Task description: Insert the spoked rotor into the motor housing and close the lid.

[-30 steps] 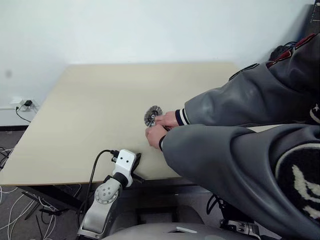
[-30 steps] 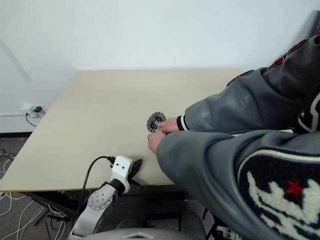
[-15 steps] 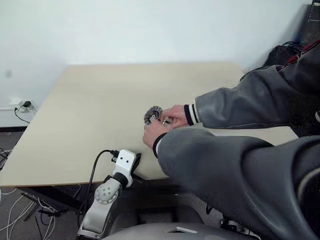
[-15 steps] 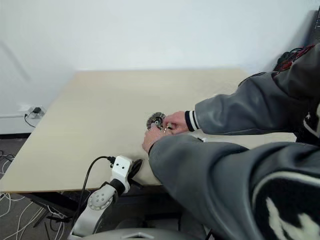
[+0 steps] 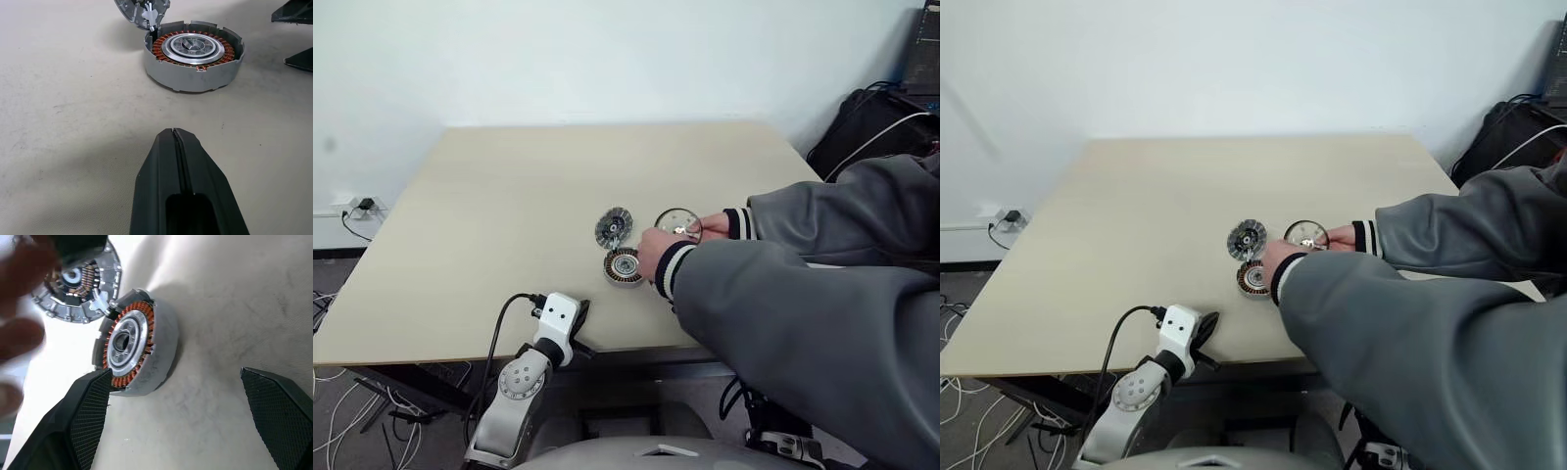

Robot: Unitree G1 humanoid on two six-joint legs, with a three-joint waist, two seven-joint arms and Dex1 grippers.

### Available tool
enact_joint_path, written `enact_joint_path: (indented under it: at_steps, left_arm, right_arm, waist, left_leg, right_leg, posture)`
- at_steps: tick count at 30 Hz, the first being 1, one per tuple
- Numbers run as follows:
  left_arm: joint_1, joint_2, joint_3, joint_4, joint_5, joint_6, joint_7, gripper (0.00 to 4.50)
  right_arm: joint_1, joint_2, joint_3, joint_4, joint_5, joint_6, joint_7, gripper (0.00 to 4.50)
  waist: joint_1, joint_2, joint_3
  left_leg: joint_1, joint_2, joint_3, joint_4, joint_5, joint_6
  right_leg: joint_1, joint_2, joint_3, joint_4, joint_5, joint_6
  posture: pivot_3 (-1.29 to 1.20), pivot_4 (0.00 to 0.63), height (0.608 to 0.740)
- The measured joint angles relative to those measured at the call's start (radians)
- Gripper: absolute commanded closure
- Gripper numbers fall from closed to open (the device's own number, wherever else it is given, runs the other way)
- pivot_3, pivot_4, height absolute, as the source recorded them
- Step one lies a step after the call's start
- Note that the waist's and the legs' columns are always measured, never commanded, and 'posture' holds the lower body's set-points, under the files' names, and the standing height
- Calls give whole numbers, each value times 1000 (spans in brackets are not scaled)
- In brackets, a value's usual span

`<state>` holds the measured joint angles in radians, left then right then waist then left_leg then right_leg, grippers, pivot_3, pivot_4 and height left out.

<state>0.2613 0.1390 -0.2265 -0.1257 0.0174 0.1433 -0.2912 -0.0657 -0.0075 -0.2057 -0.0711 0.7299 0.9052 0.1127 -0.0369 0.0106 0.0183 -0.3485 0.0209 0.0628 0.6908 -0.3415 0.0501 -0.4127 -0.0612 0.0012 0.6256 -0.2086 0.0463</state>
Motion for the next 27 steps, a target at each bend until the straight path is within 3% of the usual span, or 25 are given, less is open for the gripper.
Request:
enact_joint_path:
  at_steps: [13, 27]
  left_arm:
    - [-2, 1, 2, 0, 0, 0, -3, 4500]
    - [-3, 0, 2, 0, -1, 0, -4, 4500]
  right_arm:
    - [100, -224, 161, -214, -19, 2, 212, 36]
    - [132, -258, 166, -211, -60, 1, 215, 36]
  waist:
    - [2, -4, -1]
    - [11, -5, -1]
  left_leg:
    - [1, 0, 0, 1, 0, 0]
    - [0, 0, 0, 1, 0, 0]
  right_leg:
    - [1, 0, 0, 0, 0, 0]
    - [1, 0, 0, 0, 0, 0]
  posture:
    - [0, 0, 740]
    - [0, 0, 740]
